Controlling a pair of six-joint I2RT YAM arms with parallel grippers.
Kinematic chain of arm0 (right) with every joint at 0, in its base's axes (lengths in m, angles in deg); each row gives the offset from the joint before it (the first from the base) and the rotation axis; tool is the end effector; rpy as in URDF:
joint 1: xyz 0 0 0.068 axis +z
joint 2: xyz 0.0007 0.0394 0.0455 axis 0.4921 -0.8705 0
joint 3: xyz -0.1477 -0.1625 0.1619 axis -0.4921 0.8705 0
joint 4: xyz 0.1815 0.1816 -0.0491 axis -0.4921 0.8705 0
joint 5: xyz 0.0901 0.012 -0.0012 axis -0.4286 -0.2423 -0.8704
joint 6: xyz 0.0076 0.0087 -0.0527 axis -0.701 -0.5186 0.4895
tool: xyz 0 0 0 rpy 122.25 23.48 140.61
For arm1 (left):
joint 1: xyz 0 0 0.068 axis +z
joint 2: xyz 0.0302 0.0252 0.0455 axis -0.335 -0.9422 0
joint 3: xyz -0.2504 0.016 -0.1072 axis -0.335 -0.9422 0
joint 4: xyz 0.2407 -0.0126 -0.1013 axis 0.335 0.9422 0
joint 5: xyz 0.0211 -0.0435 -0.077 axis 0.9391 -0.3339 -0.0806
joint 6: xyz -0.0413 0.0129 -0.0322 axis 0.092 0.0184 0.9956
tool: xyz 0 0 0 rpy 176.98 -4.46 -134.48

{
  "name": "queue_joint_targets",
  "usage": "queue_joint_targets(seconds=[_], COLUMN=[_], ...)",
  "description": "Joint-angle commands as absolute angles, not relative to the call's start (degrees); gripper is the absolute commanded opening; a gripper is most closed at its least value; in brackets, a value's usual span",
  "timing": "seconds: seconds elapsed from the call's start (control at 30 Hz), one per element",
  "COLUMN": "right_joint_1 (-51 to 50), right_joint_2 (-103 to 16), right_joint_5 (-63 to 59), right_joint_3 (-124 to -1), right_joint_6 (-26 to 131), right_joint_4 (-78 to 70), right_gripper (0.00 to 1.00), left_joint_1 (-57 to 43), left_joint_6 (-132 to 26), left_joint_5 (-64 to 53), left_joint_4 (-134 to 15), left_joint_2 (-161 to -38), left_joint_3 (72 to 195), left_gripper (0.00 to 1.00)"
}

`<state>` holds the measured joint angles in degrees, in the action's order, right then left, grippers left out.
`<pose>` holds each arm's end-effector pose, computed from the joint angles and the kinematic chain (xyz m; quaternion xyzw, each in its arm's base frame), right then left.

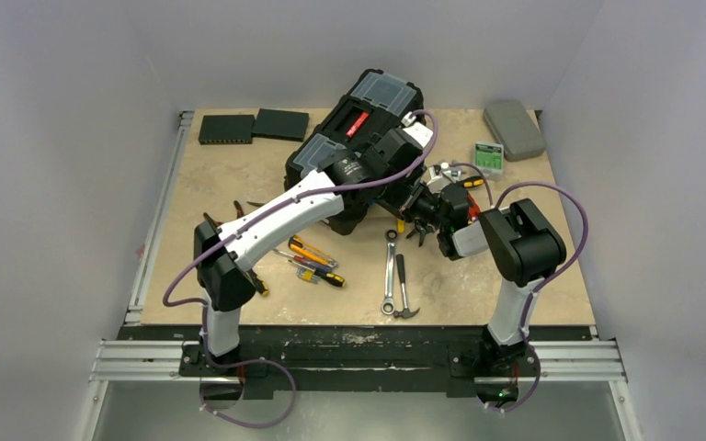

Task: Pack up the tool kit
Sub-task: Open the toolbox at the center of the board.

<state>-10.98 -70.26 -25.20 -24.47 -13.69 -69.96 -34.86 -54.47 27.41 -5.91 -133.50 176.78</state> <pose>0.3196 0.1266 0.1432 0.1646 0.7159 0.6039 0.3094 0.2567 -0.3336 0.3712 0.2639 0.8684 -0.0318 0.4186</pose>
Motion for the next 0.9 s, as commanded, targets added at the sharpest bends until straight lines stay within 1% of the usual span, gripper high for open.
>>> queue_joint_targets(seconds=[0.0,0.3,0.57,0.67,0.87], right_joint_1=[-10.0,-9.9,-9.9,-9.9,-9.9], right_joint_2=[-70.3,-70.2,-70.3,-70.3,-70.5], right_joint_5=[-25.3,-25.3,-25.3,-25.3,-25.3], right_joint_3=[-25.9,-25.8,-25.8,-25.8,-25.9], right_joint_6=[-12.9,-12.7,-12.6,-12.6,-12.7], right_joint_4=[-72.9,-72.9,-73.1,-73.1,-73.2], right_gripper=[0.00,0.00,0.00,0.00,0.00], left_joint_1=[-34.8,-34.4,-33.1,-32.6,-33.3], left_joint_6=[-56.1,-56.6,-55.9,-56.1,-57.7], left_joint_5=[30.0,30.6,29.6,31.0,38.1], left_joint_4=[-7.0,-6.1,-5.7,-5.8,-4.9], left_joint_2=[-132.3,-137.9,-139.9,-140.4,-141.8], left_joint_3=[178.5,180.7,180.7,180.4,180.9], left_gripper=[0.72,0.72,0.71,0.71,0.71])
